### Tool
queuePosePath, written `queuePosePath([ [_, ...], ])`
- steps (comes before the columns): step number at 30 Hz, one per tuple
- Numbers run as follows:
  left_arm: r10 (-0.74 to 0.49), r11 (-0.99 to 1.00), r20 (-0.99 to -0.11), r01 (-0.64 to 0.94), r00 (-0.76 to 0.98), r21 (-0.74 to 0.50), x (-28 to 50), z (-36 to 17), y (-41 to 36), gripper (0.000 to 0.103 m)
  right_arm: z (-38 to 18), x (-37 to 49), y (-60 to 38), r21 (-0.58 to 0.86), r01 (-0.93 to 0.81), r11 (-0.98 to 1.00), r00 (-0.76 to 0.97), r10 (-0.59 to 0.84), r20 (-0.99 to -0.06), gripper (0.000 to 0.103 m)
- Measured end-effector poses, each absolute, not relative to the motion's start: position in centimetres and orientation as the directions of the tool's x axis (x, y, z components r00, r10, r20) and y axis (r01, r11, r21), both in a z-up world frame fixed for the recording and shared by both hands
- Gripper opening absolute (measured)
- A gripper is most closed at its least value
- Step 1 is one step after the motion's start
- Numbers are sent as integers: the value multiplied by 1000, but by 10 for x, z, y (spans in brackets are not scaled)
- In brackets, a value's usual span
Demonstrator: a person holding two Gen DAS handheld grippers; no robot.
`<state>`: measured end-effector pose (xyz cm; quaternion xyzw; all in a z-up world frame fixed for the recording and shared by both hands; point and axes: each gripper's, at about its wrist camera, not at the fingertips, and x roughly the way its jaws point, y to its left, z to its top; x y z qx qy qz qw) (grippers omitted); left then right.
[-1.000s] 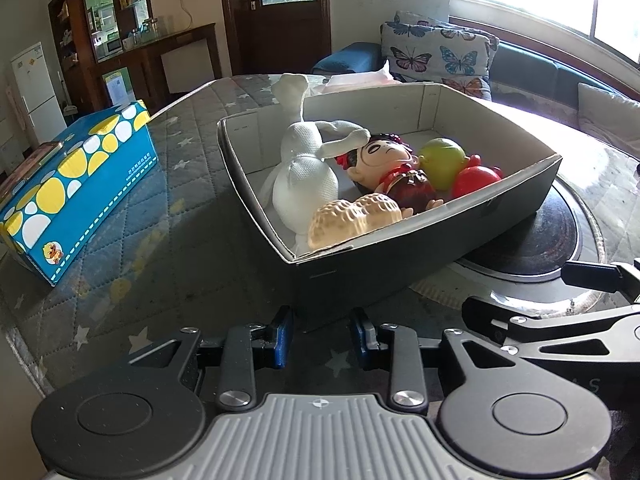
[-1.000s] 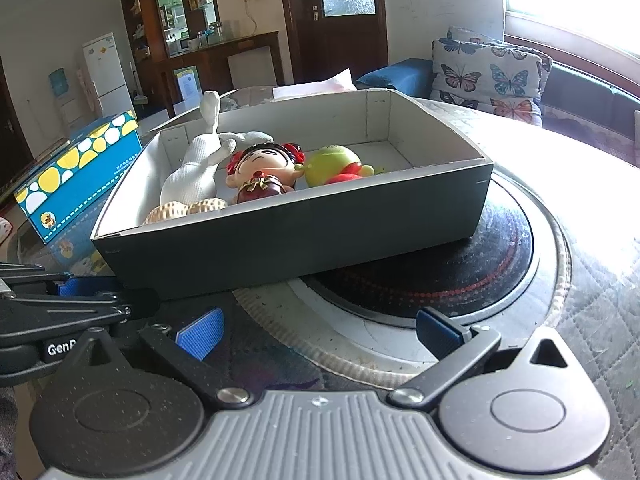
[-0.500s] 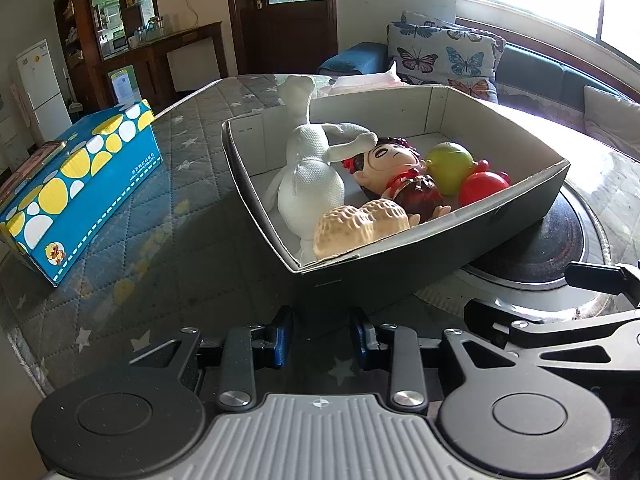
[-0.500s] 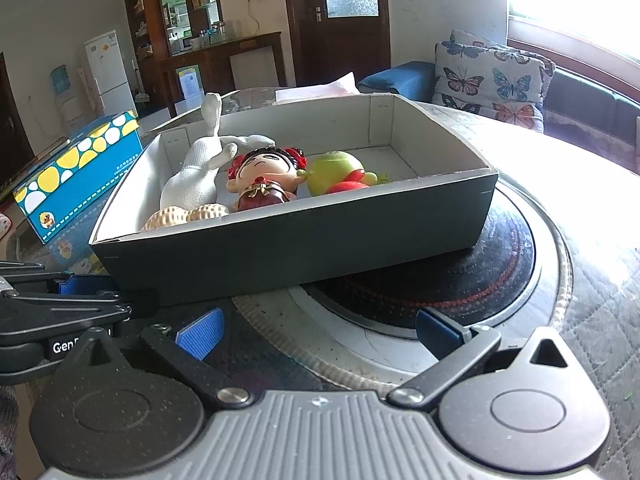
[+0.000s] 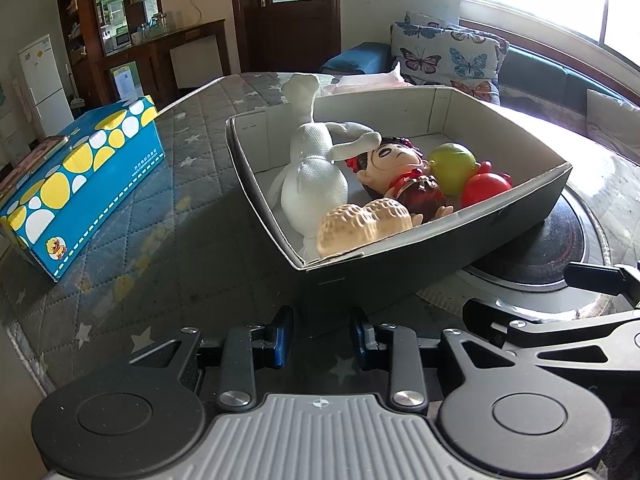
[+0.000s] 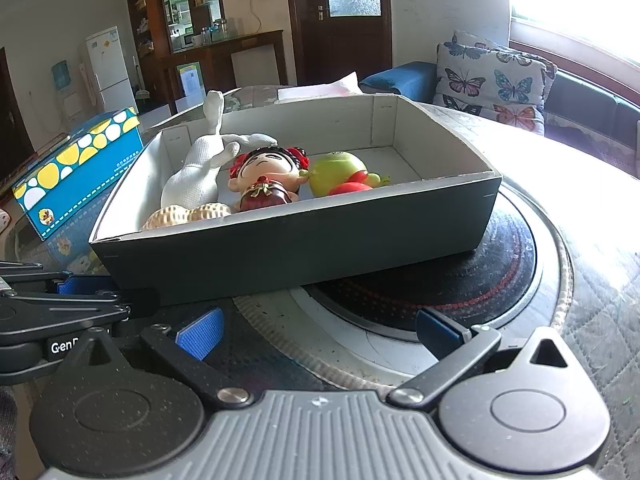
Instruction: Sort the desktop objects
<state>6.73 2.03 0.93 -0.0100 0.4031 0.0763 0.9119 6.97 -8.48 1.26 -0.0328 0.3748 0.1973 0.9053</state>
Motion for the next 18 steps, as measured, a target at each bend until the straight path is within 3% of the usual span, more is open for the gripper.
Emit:
queuePosePath([
  [18,126,989,-723,-147,679,35,61,13,20,32,17,66,-87,92,-384,919,646,338,-684,103],
])
